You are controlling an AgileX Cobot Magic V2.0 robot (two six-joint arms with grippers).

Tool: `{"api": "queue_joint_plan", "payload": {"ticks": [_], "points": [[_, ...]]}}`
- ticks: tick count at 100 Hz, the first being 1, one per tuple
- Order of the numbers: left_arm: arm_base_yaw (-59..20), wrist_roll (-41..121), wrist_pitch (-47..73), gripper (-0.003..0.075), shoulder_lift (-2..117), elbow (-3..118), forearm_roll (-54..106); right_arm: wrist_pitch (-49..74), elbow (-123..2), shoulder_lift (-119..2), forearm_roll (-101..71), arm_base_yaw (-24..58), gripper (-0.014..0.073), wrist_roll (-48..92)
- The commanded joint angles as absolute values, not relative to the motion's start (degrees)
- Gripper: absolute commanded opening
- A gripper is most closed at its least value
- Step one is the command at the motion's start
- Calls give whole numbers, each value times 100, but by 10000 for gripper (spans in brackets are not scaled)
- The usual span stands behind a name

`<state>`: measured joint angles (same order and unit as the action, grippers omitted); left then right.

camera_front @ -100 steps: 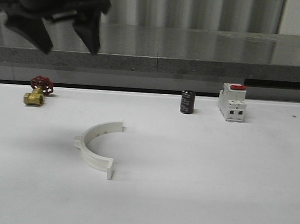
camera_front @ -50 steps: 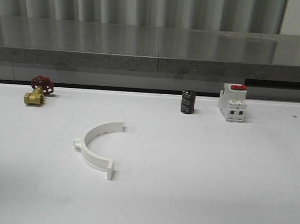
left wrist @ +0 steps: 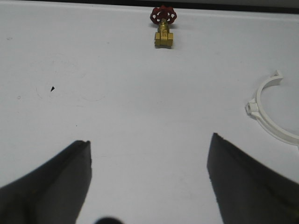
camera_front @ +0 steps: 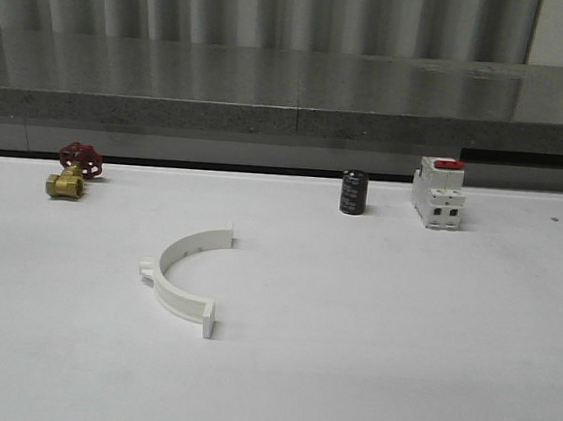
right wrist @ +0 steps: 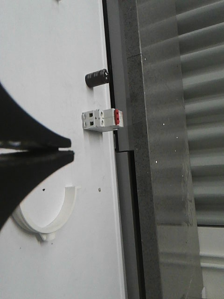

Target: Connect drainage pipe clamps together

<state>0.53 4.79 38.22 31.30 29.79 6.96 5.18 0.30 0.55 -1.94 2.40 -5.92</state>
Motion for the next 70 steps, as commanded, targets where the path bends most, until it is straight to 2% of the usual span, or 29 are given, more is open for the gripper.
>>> {"api": "queue_joint_plan", "payload": {"ticks": [1, 16, 21, 41, 55, 70], "points": [[64, 495, 3356, 353, 2824, 2993, 795, 312, -486, 110, -341, 204, -68, -645], [64, 495, 3347, 52, 2619, 2945, 795, 1554, -1399, -373, -353, 204, -68, -645], [64, 495, 3335, -20, 2619, 2945, 795, 2068, -1784, -695, -353, 204, -68, -645], [64, 495, 3335, -21, 2619, 2945, 795, 3521, -3413, -2298, -353, 204, -68, -634], [64, 495, 3335, -21, 2619, 2945, 795, 3711, -4194, -3241, -369, 204, -68, -634], [64, 495, 3335, -21, 2619, 2945, 795, 3746, -4394, -3863, -405, 209, -64, -634]]}}
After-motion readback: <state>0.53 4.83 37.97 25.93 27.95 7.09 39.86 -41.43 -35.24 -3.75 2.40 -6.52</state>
